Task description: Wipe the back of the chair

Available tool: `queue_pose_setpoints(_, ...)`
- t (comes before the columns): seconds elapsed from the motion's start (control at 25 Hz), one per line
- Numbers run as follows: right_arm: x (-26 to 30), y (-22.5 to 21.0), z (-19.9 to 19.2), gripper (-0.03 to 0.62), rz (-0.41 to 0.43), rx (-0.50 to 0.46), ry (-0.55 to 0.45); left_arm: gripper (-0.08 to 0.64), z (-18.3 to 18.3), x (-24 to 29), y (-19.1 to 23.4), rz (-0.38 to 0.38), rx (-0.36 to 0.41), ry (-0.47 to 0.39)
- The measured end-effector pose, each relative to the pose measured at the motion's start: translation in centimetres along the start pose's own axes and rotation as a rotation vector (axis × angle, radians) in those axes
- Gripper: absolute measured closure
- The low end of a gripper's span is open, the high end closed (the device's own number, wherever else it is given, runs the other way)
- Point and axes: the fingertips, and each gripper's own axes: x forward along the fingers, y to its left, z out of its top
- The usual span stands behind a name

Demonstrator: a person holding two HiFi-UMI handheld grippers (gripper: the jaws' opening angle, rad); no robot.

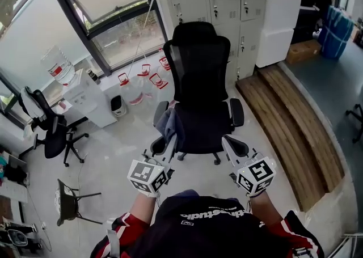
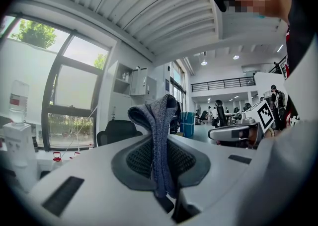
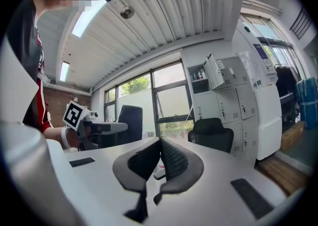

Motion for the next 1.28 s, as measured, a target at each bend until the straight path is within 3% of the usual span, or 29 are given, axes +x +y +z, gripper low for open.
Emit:
queue_pose_setpoints(0.32,2.1,-3.1,-0.3,0.577,-0.003,0.026,0.013,0.503,0.1,2.6,1.2,0.026,0.001,0.019)
queue_pose_setpoints(0.56,5.2,-5.3,-1.1,0.577,0.025,0.016,0.019,0.503,-0.9,6.5,4.3,0.028,-0.003,0.015)
queue_pose_setpoints(0.8,9.1,-10.0,0.0,0.577,-0.013,0.000,0.041,0.503,0.0,12.0,7.9,0.018,-0.002,0.001)
queue_pose_setpoints(1.04,16.3,-13.7,1.7,0.577,-0.024,0.024,0.030,0.503,-0.1,17.3,15.0,0.033,-0.017,0.020)
queue_pose_setpoints(1.28,25.6,-18.2,3.5,0.577,-0.051,0.024,0.024,0.503,-0.5,24.5,25.5,0.054,-0.026,0.040)
